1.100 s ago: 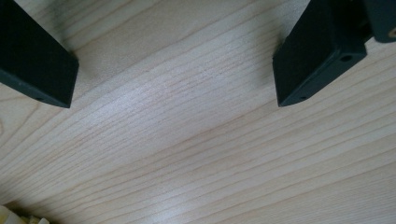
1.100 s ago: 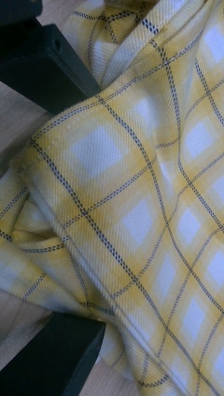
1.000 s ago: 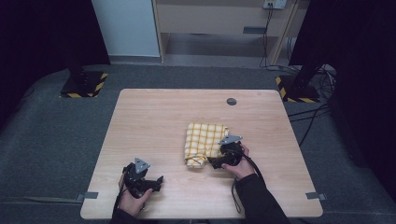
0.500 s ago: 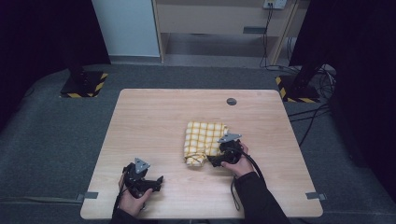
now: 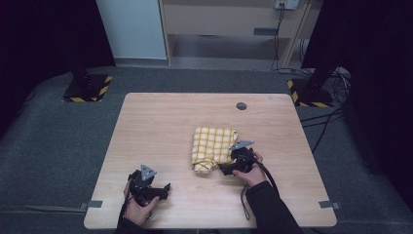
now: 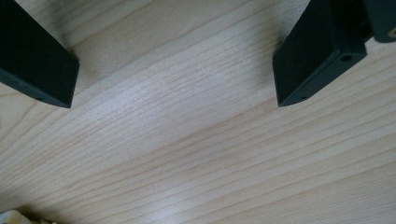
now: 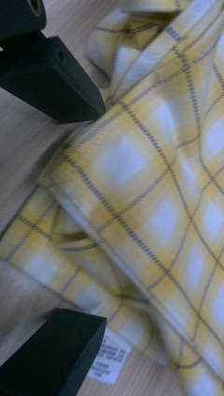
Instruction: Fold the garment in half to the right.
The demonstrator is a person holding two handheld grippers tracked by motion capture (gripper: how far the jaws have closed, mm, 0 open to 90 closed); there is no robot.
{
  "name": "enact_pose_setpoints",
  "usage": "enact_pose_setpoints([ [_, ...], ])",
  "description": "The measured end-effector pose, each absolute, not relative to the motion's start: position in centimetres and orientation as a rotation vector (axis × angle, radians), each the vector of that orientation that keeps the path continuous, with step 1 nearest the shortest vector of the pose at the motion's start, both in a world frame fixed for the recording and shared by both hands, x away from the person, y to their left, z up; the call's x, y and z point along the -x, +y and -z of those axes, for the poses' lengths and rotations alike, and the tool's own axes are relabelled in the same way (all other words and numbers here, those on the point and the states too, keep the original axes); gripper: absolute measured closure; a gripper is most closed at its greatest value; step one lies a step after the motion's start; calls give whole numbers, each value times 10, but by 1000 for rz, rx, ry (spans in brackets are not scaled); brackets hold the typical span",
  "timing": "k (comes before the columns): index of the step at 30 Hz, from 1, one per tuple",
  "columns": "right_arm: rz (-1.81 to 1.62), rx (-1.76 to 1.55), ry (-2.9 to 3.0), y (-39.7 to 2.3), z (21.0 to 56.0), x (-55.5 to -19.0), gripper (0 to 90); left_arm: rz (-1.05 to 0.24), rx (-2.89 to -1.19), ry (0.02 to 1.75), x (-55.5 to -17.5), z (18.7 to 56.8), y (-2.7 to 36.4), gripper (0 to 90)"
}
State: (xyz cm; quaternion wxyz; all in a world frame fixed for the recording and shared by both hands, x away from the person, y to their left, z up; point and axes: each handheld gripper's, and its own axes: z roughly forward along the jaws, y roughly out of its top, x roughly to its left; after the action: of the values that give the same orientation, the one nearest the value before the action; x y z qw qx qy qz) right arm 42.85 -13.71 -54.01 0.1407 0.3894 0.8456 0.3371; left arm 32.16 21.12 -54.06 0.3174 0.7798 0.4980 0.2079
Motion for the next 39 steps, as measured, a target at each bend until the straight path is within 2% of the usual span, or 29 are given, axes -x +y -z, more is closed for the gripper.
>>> enact_pose_setpoints([
  [8, -962, -1141, 2400, -156, 531, -413, 30, -554, -2046, 1314, -323, 540, 210, 3],
  [20, -1009, -1215, 2275, -181, 514, -389, 31, -560, -2037, 1299, -322, 540, 210, 62],
  [39, -1056, -1361, 2095, -231, 500, -364, 30, -570, -2000, 1280, -317, 534, 214, 72],
])
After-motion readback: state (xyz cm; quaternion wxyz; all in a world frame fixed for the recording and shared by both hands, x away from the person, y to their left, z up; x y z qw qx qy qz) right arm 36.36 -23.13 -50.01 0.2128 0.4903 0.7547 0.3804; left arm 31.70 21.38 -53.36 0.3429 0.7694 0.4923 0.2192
